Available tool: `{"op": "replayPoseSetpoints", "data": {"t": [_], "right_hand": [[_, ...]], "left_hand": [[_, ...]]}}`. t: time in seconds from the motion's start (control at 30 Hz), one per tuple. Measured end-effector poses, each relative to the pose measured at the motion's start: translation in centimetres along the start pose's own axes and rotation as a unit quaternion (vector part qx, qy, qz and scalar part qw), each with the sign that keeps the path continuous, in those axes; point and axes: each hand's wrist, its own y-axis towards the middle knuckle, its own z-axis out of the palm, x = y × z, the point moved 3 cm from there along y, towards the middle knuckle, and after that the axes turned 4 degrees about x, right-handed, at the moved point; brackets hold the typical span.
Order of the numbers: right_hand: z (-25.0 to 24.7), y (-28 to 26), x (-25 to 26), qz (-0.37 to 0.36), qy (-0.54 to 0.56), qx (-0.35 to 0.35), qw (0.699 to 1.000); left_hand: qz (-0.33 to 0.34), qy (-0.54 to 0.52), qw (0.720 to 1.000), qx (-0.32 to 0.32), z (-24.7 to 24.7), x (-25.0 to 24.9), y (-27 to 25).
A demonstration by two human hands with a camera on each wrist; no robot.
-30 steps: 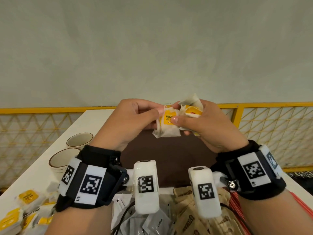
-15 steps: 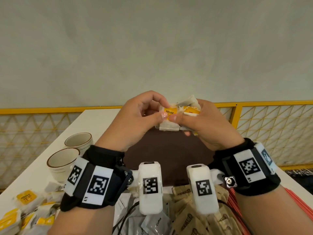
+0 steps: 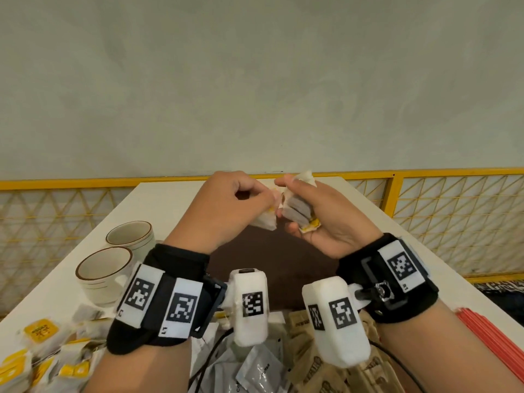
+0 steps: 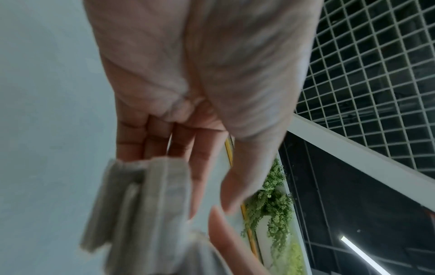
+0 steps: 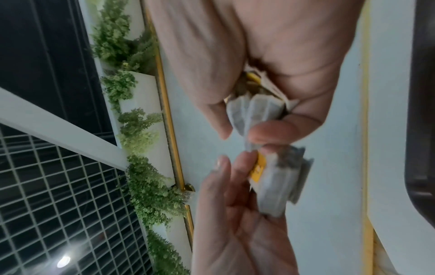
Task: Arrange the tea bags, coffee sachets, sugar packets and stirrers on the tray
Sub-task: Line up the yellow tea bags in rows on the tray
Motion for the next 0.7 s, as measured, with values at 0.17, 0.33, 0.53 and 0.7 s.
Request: {"op": "replayPoseSetpoints", "data": {"t": [0.17, 0.33, 0.53, 0.7], "right_hand": [[0.7, 0.0, -0.6, 0.031, 0.050, 0.020, 0.998], [0.8, 0.0, -0.6, 0.050, 0.103, 0.041, 0.993], [0.3, 0.2, -0.5, 0.064, 0.160, 0.054, 0.984], [-0.6, 0.0, 0.3, 0.050, 0.157, 0.036, 0.986]], "left_hand": [[-0.014, 0.057, 0.998, 0.022, 1.0, 0.0, 0.2], [-0.014, 0.059, 0.998, 0.024, 0.7, 0.5, 0.4], [-0.011, -0.026, 1.000, -0.003, -0.3, 0.9, 0.6], [-0.016, -0.062, 0.997, -0.035, -0.9, 1.4, 0.7]]}}
